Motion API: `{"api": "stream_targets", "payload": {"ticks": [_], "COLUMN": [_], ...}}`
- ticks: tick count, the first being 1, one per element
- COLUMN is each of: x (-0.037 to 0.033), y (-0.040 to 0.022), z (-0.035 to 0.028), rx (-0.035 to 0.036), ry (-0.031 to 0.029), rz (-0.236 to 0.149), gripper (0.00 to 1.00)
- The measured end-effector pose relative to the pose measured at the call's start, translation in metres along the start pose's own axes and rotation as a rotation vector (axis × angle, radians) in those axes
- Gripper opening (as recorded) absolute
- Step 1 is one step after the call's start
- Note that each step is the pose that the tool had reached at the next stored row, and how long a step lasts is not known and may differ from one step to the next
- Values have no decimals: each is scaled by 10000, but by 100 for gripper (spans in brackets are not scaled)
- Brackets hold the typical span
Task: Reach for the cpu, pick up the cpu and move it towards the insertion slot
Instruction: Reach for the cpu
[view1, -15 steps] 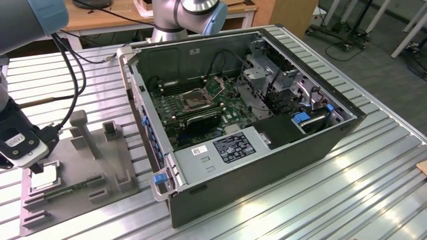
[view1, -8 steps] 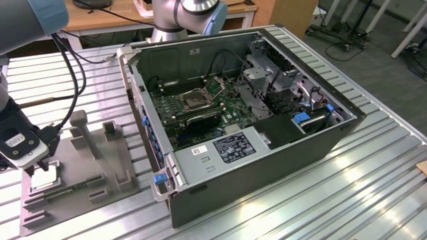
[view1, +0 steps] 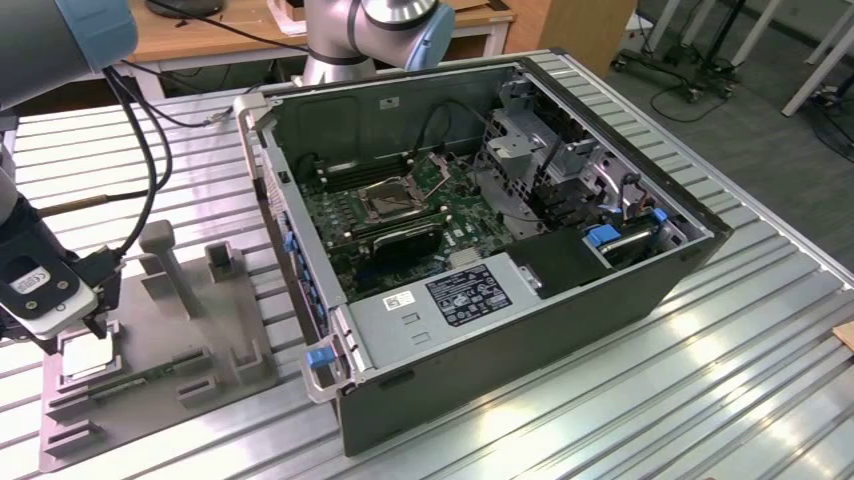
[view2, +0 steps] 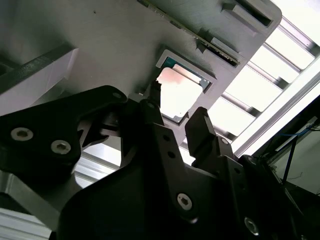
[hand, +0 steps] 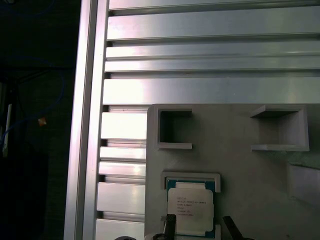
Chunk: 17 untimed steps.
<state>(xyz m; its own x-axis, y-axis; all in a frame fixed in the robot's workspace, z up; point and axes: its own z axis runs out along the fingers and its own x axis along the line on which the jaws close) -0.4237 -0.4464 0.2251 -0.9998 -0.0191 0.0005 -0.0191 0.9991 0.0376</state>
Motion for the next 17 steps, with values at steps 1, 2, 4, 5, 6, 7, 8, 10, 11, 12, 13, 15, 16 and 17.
{"api": "stream_targets", "payload": {"ticks": [1,2,4,5,6,7,8,10,11,12,13,15,16,17], "x": [0,0,0,0,0,0,0,0,0,0,0,0,0,0], "y": [0,0,0,0,0,0,0,-1,-1,-2,-2,-2,-2,-2], "z": [0,1,3,3,5,8,14,27,36,46,53,55,55,55], "rx": [0,0,0,0,0,-1,-2,0,0,-1,0,1,1,1], "ry": [0,0,0,0,-1,-2,-3,0,-1,-1,-1,1,2,1], "rz": [0,0,0,0,0,0,0,0,0,0,0,0,0,0], "gripper": [47,47,47,47,47,47,47,47,47,47,47,47,47,47]}}
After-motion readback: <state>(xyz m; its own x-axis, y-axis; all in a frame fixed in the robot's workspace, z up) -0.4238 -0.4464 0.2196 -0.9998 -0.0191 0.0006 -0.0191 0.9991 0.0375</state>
